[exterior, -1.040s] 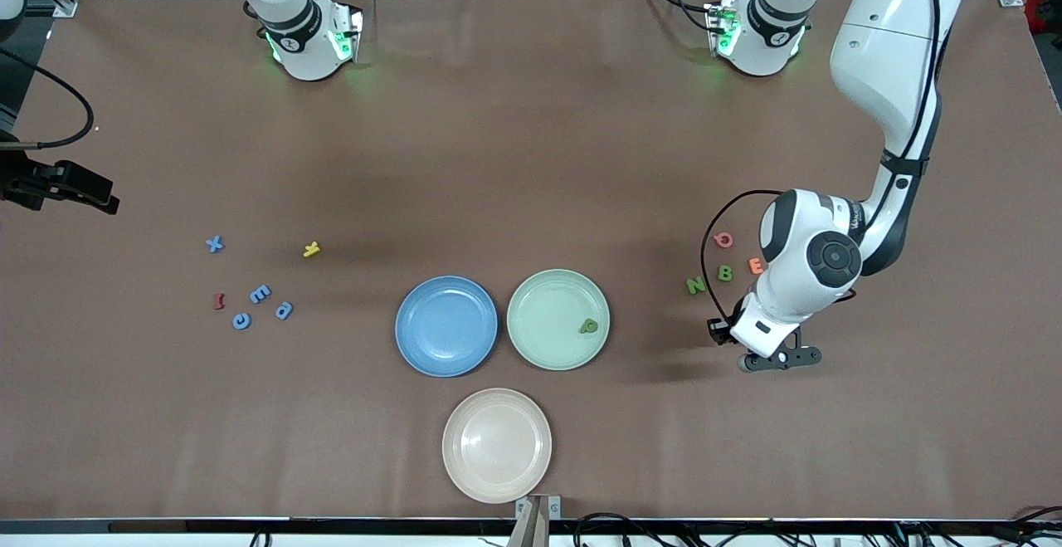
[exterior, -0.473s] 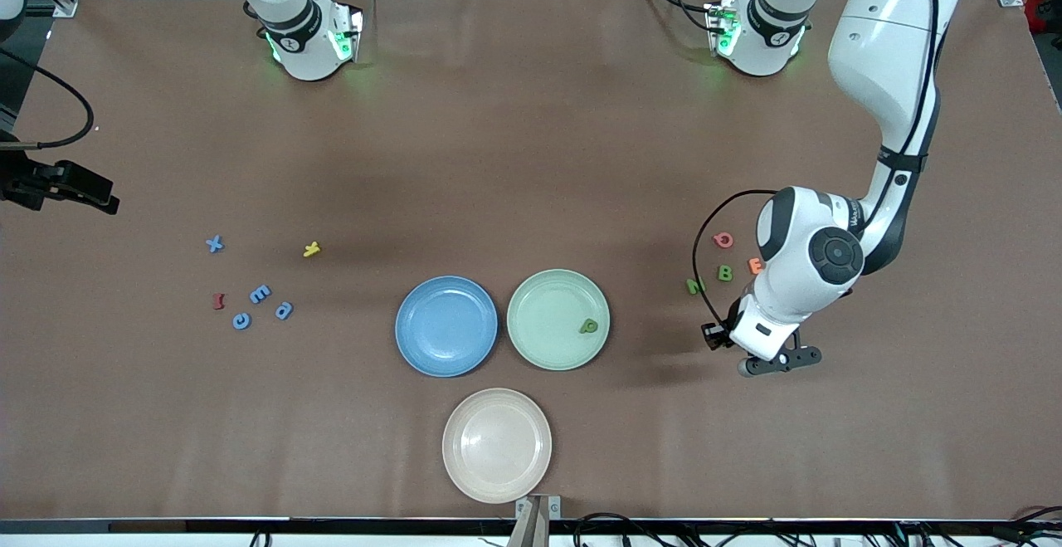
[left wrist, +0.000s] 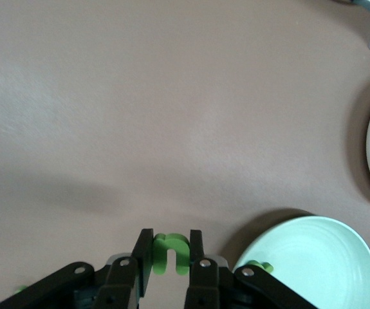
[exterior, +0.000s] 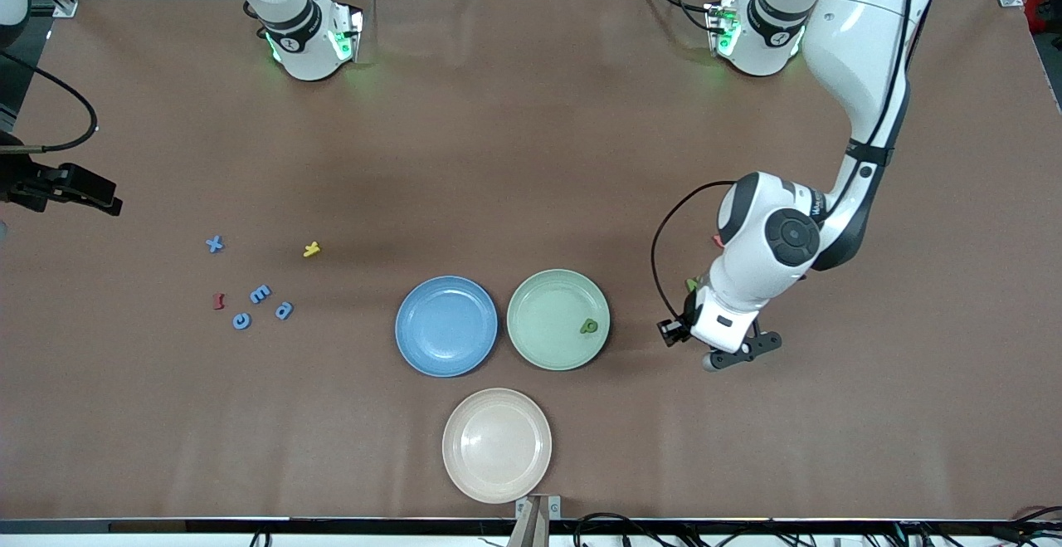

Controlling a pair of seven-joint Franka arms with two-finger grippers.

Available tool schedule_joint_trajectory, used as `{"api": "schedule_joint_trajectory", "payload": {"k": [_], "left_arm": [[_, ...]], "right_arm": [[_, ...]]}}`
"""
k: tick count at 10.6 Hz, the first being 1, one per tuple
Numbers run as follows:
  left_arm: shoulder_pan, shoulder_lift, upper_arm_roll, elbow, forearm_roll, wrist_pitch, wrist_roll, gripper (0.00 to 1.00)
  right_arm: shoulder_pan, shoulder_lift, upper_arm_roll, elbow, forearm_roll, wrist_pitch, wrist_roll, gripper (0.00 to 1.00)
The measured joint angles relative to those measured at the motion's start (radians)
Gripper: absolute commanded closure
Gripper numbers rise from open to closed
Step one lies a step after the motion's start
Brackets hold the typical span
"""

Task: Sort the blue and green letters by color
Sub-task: 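Carry the green n with the left gripper to the green plate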

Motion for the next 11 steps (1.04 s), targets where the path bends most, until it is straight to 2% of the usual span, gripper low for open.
{"api": "schedule_joint_trajectory", "payload": {"k": [8,11], "left_arm": [[-0.188,0.063,0.006,0.043,0.000,0.038,-0.251,1.00],[-0.270,0.093,0.071,0.070,0.000,0.038,-0.304,1.00]], "right_arm": [[0.000,0.001,0.000,-0.005,0.000,0.000,0.000,0.00],[0.000,0.001,0.000,-0.006,0.000,0.000,0.000,0.00]]}}
